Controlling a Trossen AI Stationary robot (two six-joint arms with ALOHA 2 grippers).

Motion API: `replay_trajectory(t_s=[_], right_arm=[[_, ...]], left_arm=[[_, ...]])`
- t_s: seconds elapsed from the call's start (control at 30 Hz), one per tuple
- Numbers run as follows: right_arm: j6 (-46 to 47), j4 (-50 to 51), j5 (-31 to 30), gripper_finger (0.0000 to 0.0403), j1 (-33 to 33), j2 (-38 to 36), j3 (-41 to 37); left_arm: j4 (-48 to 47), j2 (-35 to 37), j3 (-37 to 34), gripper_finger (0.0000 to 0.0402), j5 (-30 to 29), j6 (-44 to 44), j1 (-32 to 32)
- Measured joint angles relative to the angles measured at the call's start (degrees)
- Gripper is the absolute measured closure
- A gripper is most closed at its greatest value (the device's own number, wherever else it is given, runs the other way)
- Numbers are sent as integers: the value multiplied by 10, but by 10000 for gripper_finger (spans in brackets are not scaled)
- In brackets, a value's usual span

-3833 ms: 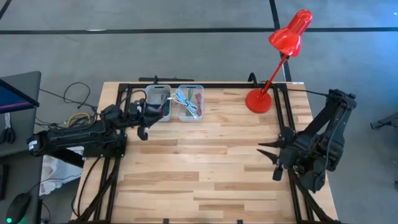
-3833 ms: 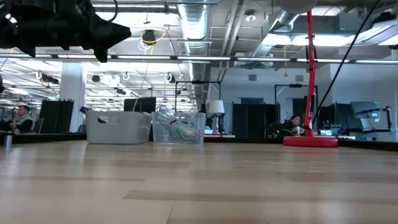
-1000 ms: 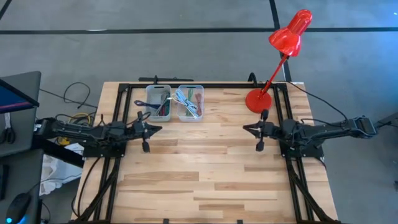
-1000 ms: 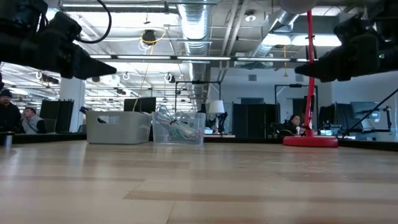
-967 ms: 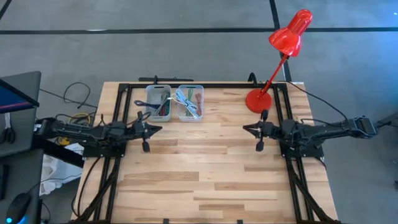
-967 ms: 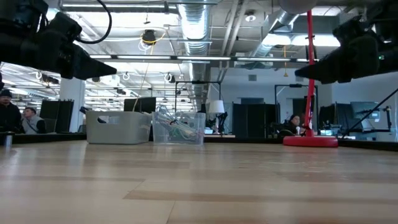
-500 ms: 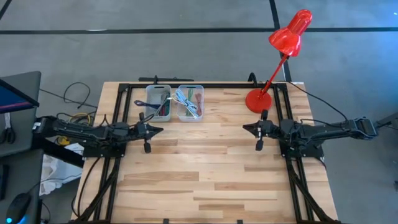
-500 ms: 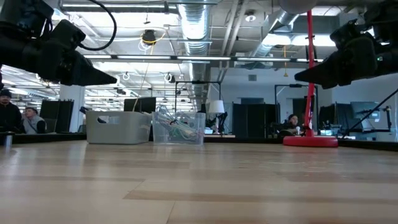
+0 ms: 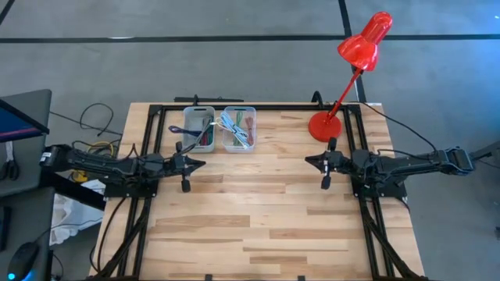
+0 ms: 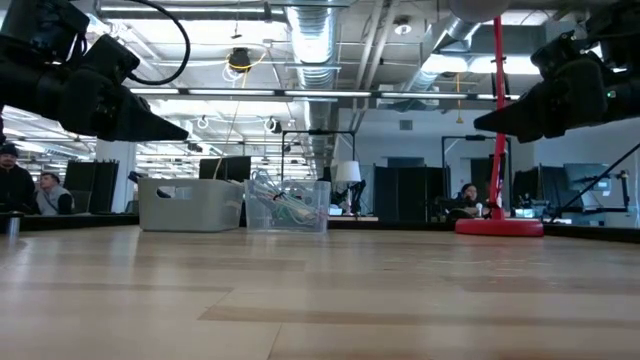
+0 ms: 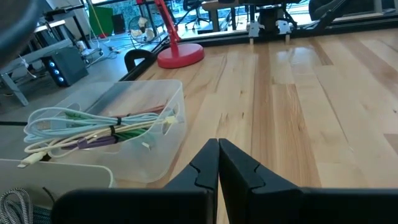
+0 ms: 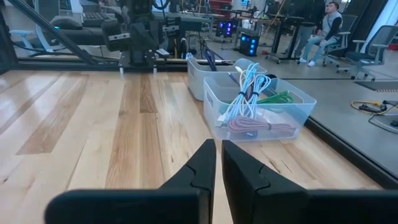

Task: Pick & Place USB Port
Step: Return to Home Position

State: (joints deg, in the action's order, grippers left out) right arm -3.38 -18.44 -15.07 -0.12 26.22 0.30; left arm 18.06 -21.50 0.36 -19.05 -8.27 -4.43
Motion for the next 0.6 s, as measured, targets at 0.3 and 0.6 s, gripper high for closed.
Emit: replay_trajectory(t_s=[0.3,0.6], right_arm=[[0,0,0,386,0,0,0],[0,0,0,386,0,0,0]], left_arm=[[0,0,0,390,0,0,0],[0,18,0,390,0,0,0]])
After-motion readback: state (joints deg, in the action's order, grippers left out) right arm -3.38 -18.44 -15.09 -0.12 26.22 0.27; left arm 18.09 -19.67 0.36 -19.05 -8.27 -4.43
